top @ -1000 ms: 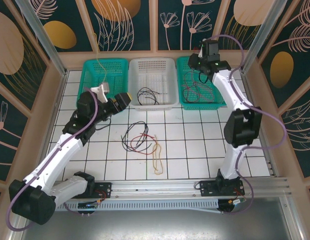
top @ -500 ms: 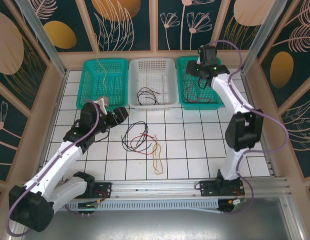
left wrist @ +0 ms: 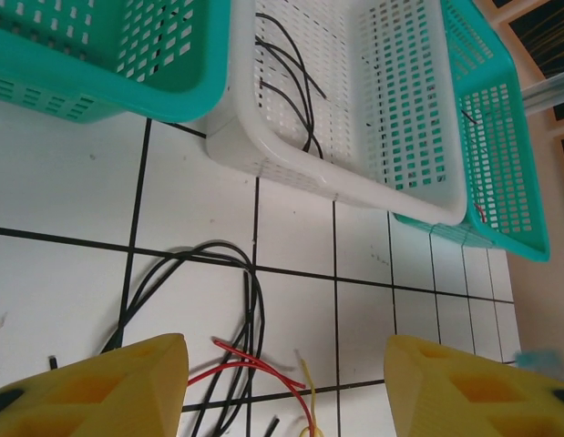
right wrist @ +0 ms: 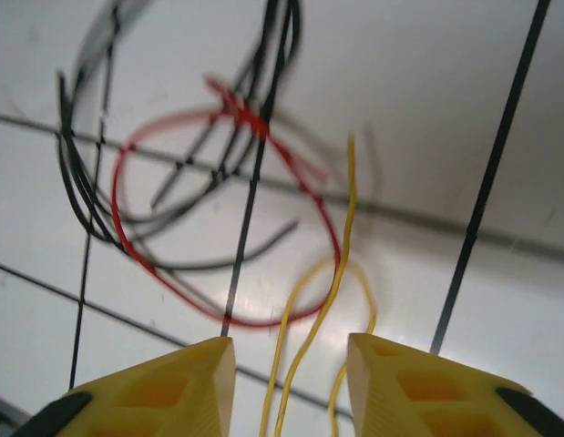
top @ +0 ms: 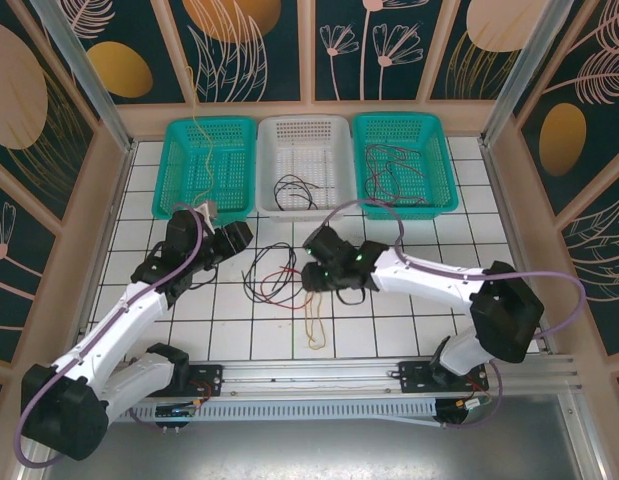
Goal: Untangle the cables
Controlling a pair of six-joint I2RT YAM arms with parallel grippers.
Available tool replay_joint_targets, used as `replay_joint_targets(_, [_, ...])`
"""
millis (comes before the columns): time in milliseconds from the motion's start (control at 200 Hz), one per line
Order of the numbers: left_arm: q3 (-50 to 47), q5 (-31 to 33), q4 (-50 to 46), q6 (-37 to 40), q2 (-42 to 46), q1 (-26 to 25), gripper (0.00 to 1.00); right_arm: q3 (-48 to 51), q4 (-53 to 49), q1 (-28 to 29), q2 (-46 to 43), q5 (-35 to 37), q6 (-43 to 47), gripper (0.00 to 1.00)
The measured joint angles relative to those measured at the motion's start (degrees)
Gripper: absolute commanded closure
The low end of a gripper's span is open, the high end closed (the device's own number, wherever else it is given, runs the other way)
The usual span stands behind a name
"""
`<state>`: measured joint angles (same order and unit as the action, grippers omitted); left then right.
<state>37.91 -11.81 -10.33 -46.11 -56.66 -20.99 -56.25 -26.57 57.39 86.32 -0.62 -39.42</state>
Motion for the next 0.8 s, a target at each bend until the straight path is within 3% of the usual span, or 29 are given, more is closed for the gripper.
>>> replay_joint_targets(370, [1.4, 1.99, -0.44, 0.0, -0.28, 0.0, 0.43, 1.03, -0.46, 5.99, 7.13, -2.36, -10.97, 0.73])
replay_joint_targets(481, [2.64, 1.99, -0.2, -0.02, -0.35, 0.0, 0.45, 1.01, -1.01, 5.95, 7.28, -1.75, -12.22, 0.84])
replay_joint_targets(626, [3.15, 1.75, 0.22, -0.22, -1.29, 0.0, 0.45, 1.01, -1.07, 5.64, 7.76, -1.05, -12.17, 0.87])
replay_joint_targets(801, [3.15, 1.53, 0.2, -0.2, -2.01, 0.0, 0.46, 1.03, -1.14, 4.26, 7.98, -0.07, -11.65, 1.0])
